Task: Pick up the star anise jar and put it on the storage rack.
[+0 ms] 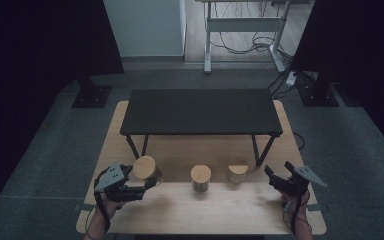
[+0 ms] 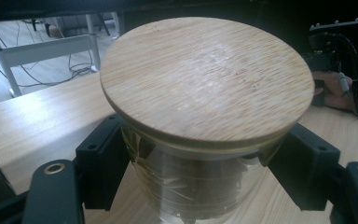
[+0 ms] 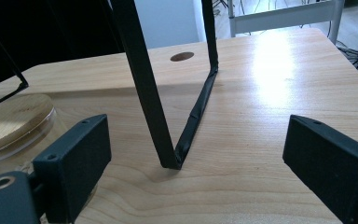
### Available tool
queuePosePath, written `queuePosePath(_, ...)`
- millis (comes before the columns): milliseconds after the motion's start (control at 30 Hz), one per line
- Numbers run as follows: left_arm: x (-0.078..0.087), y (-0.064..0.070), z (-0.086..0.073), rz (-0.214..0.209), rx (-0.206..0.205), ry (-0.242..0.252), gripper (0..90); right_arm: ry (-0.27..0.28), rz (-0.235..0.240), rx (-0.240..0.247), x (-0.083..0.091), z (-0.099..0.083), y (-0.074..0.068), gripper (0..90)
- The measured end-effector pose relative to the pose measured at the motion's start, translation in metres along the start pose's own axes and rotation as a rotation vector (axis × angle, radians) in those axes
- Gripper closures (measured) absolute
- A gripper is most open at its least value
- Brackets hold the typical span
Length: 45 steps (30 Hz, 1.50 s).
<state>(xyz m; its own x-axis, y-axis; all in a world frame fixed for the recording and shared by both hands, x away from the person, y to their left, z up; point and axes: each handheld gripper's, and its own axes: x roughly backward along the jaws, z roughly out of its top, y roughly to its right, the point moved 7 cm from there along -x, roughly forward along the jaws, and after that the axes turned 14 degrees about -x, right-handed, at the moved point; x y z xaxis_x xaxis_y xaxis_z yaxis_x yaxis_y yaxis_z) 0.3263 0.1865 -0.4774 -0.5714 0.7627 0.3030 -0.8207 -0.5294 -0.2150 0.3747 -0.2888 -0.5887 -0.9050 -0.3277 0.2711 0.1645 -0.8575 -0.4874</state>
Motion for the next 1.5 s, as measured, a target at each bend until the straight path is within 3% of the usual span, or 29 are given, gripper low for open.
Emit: queuePosePath(1500,0.003,-0.013,0.028,0.017,-0.038,0.011,25.3,-0.003,-0.001,0.016,0.000,-0.001,-0.001,7.0)
